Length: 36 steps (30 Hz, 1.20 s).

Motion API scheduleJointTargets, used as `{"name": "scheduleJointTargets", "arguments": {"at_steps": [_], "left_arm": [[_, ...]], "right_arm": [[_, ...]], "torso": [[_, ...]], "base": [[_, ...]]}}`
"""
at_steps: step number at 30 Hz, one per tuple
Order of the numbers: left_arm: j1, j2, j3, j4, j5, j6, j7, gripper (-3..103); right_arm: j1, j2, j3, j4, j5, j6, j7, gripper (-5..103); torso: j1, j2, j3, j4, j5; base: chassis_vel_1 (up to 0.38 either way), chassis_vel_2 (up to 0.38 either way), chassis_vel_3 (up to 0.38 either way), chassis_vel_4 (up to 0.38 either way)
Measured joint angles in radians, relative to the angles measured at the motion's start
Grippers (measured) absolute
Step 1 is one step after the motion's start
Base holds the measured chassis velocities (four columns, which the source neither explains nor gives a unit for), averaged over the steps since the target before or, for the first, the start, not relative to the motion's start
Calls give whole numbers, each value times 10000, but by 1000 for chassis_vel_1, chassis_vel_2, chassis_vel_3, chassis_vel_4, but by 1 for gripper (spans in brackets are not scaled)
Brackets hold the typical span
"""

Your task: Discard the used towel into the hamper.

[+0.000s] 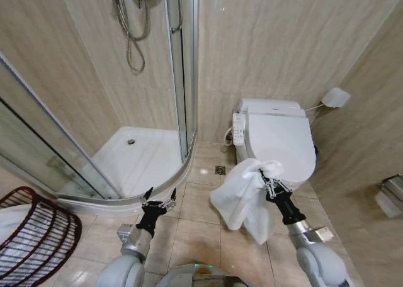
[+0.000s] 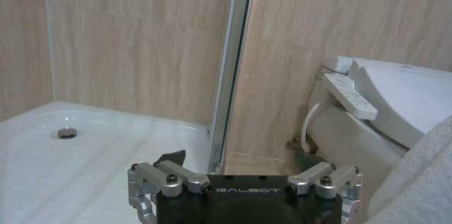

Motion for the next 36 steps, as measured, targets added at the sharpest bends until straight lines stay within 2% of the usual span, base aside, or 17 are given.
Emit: {"name": "scheduleJointTargets", "arguments": {"at_steps": [9,20,36], "left_arm": [[0,-1,0,0,0,0,0,100],[0,0,-1,0,1,0,0,100],[0,-1,0,0,0,0,0,100]], "right_arm": [[-341,186,283,459,121,47,-37,8],[-482,423,438,633,143,122,-248,8],[-375,389,436,584,258,232,-460,8]], "torso": [[69,180,106,0,-2],[202,586,383,-1,-1],[403,1170,762,0,-1]], "base": [[0,0,0,0],[0,0,0,0],[0,0,0,0]]}}
